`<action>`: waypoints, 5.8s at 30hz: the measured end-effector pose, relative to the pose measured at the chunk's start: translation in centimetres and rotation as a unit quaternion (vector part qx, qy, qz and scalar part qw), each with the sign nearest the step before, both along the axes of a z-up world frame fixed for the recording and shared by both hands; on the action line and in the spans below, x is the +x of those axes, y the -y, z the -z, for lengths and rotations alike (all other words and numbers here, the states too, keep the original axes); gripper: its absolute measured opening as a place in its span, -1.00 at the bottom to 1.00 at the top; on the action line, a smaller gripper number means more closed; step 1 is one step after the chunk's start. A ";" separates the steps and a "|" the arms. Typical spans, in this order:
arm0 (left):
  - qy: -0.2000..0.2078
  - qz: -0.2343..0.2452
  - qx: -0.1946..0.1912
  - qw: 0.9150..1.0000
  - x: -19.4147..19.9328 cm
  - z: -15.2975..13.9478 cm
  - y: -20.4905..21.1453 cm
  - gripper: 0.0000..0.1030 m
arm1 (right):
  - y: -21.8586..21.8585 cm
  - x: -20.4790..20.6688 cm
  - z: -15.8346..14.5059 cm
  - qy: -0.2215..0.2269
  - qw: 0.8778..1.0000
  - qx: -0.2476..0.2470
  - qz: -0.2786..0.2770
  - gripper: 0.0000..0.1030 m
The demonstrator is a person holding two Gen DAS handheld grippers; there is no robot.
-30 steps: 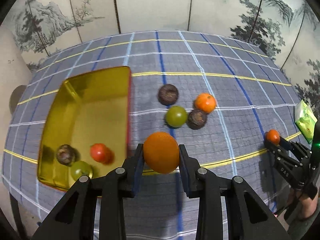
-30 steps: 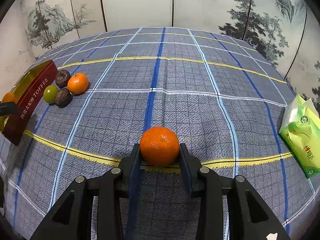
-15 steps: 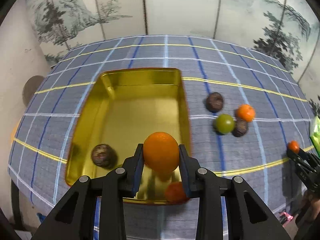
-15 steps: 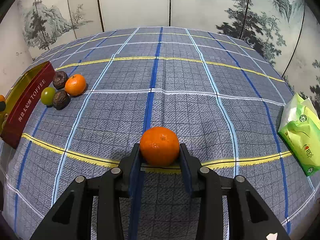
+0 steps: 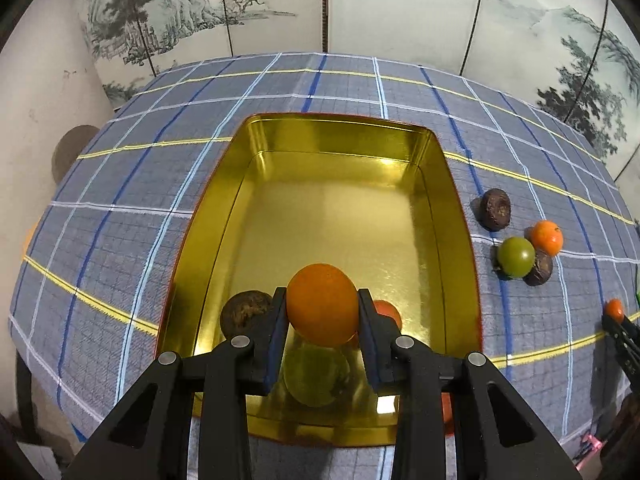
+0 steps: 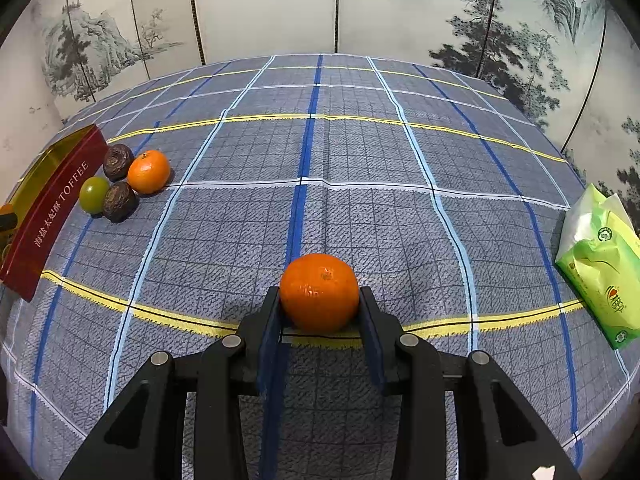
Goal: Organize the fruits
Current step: 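Carry the orange with the left tool into the tin and open it, then carry the orange with the right tool into the tin and release it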
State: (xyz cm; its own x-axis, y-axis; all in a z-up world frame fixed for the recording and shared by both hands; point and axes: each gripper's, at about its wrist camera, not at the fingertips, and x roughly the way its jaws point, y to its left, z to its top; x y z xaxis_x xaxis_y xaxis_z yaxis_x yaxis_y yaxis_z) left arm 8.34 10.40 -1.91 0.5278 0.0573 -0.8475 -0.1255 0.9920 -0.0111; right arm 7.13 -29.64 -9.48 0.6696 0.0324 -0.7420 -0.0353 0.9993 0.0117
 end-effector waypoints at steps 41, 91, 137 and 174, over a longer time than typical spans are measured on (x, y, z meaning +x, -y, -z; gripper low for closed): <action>-0.008 0.032 0.049 0.998 0.8 1.9 0.0 -0.31 | 0.0 0.0 0.0 0.000 1.000 0.000 0.000 -0.31; -0.009 0.025 0.044 0.999 0.5 1.6 -1.3 0.26 | -0.6 0.3 -0.4 -0.014 1.000 -0.010 -0.009 -0.34; 0.055 -0.121 0.016 0.991 -9.1 -3.3 -9.7 0.29 | -29.3 -0.9 -6.4 0.033 0.938 -0.013 -0.346 -0.34; 0.045 -0.110 0.004 0.993 -9.6 -3.0 -9.7 0.29 | -32.2 0.2 -3.3 -0.004 0.936 -0.046 -0.350 -0.31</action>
